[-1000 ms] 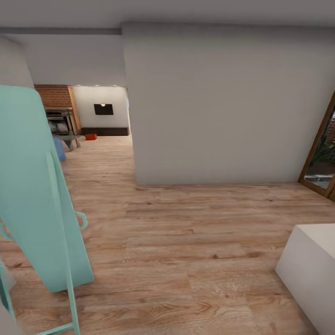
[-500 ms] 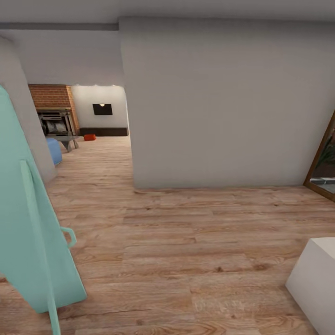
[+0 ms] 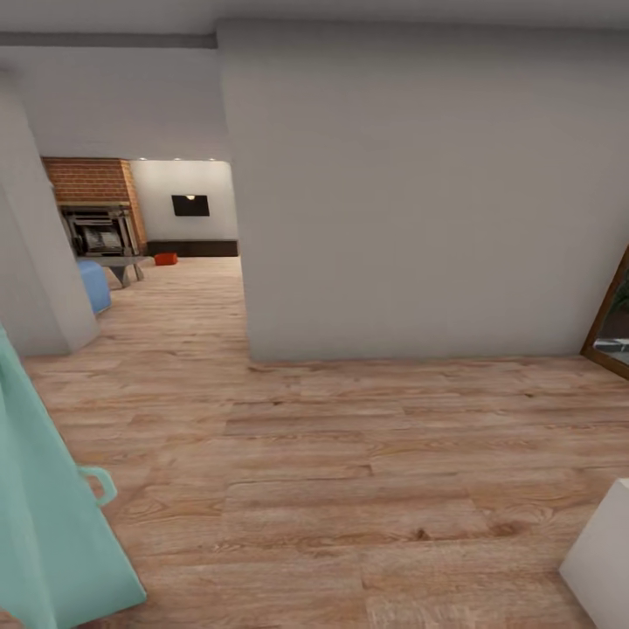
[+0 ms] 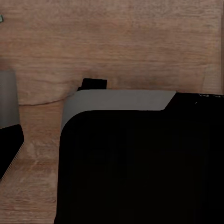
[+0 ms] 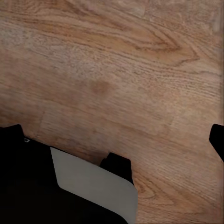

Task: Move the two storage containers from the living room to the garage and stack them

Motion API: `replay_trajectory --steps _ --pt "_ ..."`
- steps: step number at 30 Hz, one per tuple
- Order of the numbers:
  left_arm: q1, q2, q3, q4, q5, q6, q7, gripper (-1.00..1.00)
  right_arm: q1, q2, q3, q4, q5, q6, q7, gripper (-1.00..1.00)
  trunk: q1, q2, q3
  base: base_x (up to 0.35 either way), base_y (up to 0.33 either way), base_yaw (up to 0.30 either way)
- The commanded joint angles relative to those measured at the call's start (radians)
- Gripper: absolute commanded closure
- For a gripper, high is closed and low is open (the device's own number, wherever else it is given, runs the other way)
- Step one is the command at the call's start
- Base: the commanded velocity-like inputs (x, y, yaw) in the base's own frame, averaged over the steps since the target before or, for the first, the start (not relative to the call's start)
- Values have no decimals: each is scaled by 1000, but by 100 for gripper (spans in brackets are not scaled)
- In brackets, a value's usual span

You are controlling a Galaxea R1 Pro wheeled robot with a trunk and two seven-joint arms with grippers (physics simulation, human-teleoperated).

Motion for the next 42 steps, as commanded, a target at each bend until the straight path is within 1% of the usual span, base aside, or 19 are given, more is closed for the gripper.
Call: replay_trajectory --steps 1,42 --pt "1 0 1 -2 7 1 0 -100 -1 0 -8 3 6 -5 1 -100 1 0 -1 337 0 0" --pt "1 0 1 -2 7 3 0 -100 -1 0 -9 3 6 -5 1 -100 1 0 -1 337 0 0"
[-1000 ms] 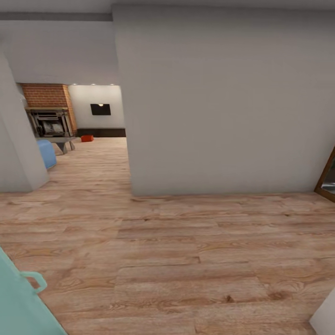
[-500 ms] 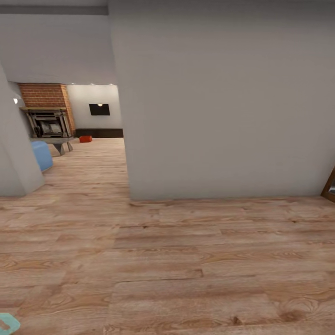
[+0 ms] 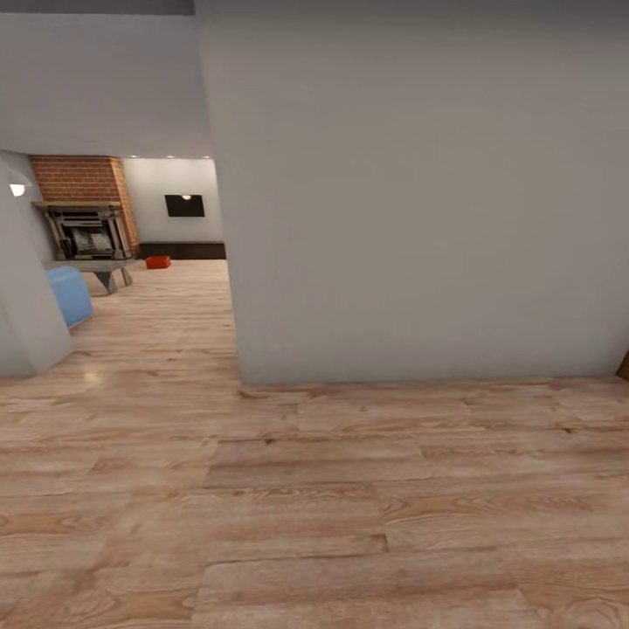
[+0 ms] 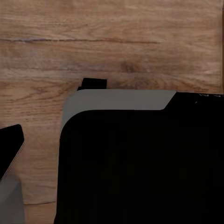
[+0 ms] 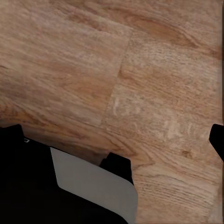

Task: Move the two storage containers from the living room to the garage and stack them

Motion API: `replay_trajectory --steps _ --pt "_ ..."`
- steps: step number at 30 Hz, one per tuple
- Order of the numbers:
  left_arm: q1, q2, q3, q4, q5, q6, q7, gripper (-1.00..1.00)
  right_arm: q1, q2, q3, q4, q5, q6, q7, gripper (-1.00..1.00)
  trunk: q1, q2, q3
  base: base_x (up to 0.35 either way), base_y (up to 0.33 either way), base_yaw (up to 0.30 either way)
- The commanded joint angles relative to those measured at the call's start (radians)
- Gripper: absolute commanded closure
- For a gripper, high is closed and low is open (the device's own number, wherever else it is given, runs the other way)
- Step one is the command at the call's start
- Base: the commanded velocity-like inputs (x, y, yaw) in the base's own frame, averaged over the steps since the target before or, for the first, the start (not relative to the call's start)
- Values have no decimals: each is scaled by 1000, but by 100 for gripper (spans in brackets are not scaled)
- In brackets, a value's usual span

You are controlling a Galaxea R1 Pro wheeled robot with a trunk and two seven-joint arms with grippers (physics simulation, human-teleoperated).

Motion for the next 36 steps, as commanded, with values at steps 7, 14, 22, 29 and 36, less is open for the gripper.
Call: replay_trajectory --steps 7,14,22,29,36 --pt "1 0 1 -2 7 1 0 -100 -1 0 -8 3 6 -5 2 -100 1 0 -1 337 0 3" --pt "1 0 1 -2 7 1 0 -100 -1 0 -8 3 6 -6 2 -100 1 0 -3 337 0 206" --pt "1 0 1 -2 7 1 0 -100 -1 0 -8 3 6 -6 2 -100 1 0 -6 337 0 246" --pt "1 0 1 -2 7 1 0 -100 -1 0 -8 3 6 -6 2 -100 1 0 -9 337 0 246" --pt "1 0 1 -2 7 1 0 -100 -1 0 -8 3 6 -6 2 -100 1 0 -11 337 0 246"
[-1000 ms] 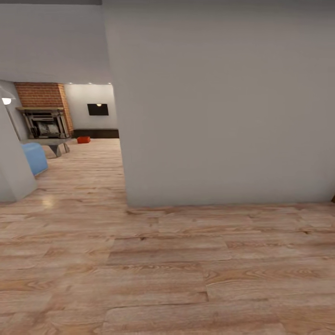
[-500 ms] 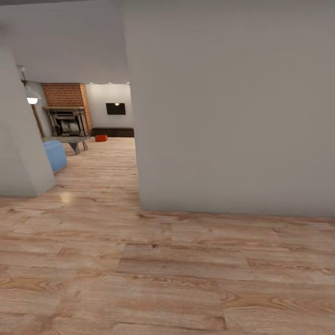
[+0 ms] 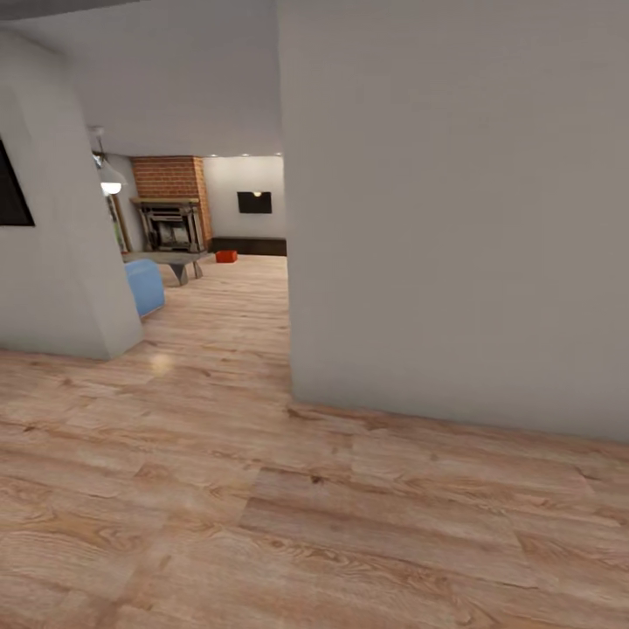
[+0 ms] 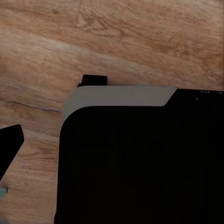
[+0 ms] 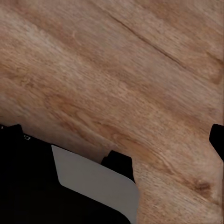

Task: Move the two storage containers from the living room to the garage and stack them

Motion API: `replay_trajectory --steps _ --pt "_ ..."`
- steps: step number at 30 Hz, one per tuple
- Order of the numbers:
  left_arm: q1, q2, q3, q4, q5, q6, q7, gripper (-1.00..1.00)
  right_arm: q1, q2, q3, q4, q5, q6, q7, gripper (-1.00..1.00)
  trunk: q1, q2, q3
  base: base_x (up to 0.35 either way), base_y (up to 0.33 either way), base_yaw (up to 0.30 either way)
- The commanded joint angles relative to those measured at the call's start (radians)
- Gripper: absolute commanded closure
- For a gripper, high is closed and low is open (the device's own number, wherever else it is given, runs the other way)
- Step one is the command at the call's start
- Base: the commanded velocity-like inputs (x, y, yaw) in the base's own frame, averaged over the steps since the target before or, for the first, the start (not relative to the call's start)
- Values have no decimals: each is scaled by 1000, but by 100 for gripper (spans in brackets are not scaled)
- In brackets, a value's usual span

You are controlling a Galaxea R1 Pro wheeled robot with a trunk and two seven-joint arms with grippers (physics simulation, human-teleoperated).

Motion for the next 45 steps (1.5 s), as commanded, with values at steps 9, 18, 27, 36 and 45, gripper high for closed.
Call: replay_trajectory --steps 9,18,27,36,45 --pt "1 0 1 -2 7 1 0 -100 -1 0 -9 3 6 -5 1 -100 1 0 -4 337 0 187" --pt "1 0 1 -2 7 1 0 -100 -1 0 -9 1 5 -5 -9 -100 1 0 -6 337 0 55" --pt "1 0 1 -2 7 1 0 -100 -1 0 -9 1 6 -5 -8 -100 1 0 -13 337 0 209" --pt "1 0 1 -2 7 1 0 -100 -1 0 -9 1 6 -4 -8 -100 1 0 -20 337 0 221" --pt "1 0 1 -2 7 1 0 -100 -1 -1 -9 3 5 -4 -7 -100 1 0 -27 337 0 221"
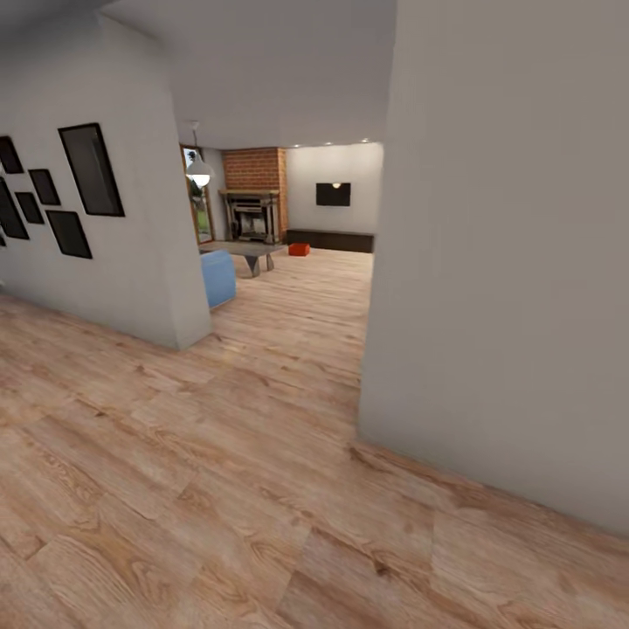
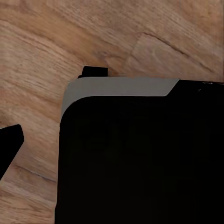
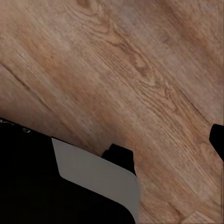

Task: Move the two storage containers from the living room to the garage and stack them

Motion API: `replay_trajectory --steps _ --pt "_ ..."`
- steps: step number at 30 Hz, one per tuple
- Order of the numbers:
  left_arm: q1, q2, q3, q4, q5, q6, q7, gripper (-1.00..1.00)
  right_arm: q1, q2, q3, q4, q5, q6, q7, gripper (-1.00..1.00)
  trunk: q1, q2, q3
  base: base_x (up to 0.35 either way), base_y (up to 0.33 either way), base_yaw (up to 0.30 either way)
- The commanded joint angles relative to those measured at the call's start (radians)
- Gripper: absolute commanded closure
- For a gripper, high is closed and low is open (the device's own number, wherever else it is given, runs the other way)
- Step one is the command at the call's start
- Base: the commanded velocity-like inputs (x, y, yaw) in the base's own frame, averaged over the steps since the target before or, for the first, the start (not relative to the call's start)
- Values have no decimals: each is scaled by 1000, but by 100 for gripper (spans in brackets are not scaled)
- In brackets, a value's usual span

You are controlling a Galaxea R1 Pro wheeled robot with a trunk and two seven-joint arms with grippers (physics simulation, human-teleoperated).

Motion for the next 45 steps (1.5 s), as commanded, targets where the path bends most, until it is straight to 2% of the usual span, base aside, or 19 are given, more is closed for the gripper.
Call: replay_trajectory --steps 1,4,6,9,13,20,40,45 --pt "1 0 1 -2 7 1 0 -100 -1 -1 -8 3 6 -5 1 -100 1 0 -2 337 0 221" --pt "1 0 1 -2 7 1 0 -100 -1 -4 -8 4 6 -5 2 -100 1 0 -4 337 0 221" --pt "1 0 1 -2 7 1 0 -100 -1 -19 -8 4 6 -6 4 -100 1 0 -6 337 0 216" --pt "1 0 1 -2 7 1 0 -100 -1 -58 -8 6 6 -10 10 -100 1 0 -8 337 0 188" --pt "1 0 1 -2 7 1 0 -100 -1 -69 -8 6 6 -10 13 -100 1 0 -11 337 0 154" --pt "1 0 1 -2 7 1 0 -100 -1 -72 -8 6 6 -9 35 -100 1 0 -16 337 0 142" --pt "1 3 4 -4 9 1 0 -100 -1 -73 -8 5 6 -9 36 -100 1 0 -18 338 0 15" --pt "1 3 4 -4 9 1 0 -100 -1 -73 -8 5 6 -13 36 -100 1 0 -19 338 0 193"
